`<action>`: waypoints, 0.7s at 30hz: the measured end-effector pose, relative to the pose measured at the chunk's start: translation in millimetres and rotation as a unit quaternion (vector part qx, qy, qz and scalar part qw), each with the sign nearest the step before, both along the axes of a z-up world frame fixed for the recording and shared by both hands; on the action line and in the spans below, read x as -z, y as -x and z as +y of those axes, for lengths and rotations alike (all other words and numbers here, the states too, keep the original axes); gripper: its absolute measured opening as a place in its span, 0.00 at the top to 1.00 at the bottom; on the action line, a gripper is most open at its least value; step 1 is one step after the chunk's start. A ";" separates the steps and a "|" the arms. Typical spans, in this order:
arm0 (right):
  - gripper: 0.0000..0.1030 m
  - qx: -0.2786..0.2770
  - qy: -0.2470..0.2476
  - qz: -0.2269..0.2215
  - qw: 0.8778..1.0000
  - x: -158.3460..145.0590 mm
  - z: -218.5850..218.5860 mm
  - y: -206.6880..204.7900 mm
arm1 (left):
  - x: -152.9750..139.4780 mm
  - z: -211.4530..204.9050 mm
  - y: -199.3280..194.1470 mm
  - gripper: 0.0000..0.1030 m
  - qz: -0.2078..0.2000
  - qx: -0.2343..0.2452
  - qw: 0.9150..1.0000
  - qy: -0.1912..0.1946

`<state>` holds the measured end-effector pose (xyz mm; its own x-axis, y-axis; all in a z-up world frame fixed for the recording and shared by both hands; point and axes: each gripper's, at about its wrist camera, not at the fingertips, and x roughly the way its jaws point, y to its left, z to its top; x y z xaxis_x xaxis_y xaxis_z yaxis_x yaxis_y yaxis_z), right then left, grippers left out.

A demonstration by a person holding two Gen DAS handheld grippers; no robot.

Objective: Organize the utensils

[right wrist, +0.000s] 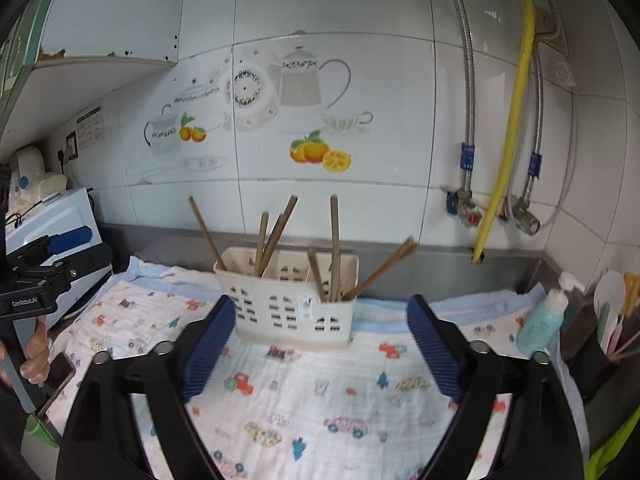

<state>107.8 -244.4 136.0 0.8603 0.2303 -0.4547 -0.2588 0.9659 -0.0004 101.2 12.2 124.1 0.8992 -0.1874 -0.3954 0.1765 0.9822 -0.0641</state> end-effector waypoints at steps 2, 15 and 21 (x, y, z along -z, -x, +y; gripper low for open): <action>0.15 0.001 0.003 0.004 1.000 6.2 2.9 7.5 | 7.8 0.9 7.6 0.07 0.005 -0.001 1.000 -0.001; 0.10 0.020 -0.003 0.034 0.999 45.3 6.0 39.6 | 41.9 4.7 41.0 0.06 0.031 -0.009 0.999 0.007; 0.10 0.031 0.006 0.039 0.999 56.2 7.7 48.2 | 52.1 5.0 48.7 0.05 0.042 -0.010 0.999 0.012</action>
<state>59.6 -236.7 79.9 0.8346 0.1711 -0.5237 -0.1972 0.9803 0.0060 52.6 17.2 72.0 0.8669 -0.1793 -0.4651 0.1489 0.9836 -0.1015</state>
